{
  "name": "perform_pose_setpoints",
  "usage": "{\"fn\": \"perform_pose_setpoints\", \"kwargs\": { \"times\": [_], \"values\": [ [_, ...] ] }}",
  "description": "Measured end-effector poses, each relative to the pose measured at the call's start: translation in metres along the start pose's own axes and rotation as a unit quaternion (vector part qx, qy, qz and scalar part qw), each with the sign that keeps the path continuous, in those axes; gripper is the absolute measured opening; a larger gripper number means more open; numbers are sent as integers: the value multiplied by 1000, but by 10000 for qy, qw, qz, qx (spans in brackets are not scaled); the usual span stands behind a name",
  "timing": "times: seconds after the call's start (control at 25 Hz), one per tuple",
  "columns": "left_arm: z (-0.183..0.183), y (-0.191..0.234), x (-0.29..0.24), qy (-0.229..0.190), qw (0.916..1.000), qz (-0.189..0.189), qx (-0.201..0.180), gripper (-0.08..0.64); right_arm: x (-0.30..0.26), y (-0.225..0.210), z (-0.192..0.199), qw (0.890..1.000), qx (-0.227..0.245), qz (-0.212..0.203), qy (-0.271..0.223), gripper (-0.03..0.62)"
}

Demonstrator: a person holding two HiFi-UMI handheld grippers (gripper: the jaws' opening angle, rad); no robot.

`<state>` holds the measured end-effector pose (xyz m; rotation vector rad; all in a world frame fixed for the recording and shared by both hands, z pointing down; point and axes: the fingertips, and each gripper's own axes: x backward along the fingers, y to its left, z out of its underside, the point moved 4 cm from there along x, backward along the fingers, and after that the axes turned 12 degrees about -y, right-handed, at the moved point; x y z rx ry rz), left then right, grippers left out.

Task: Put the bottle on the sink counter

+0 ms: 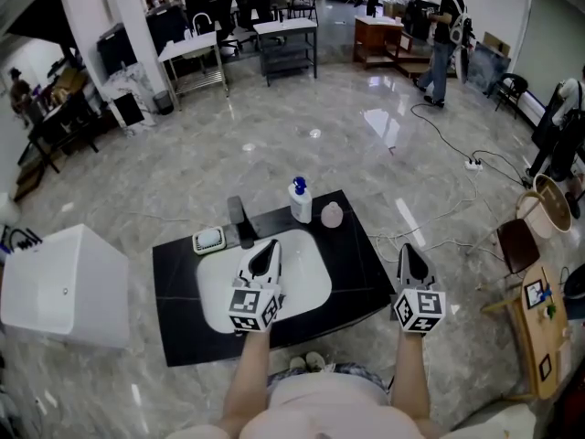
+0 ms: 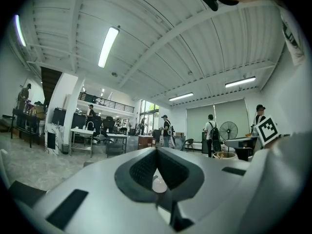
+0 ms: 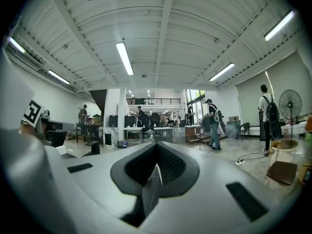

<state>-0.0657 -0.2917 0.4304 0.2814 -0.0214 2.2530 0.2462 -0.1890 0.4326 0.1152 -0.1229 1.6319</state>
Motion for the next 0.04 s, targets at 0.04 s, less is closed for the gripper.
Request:
{"fn": "perform_pose_setpoints", "kwargs": {
  "times": [0.04],
  "values": [
    [-1, 0, 0, -3, 10000, -1, 8, 26, 0, 0, 0, 10000, -5, 4, 5, 14]
  ]
}}
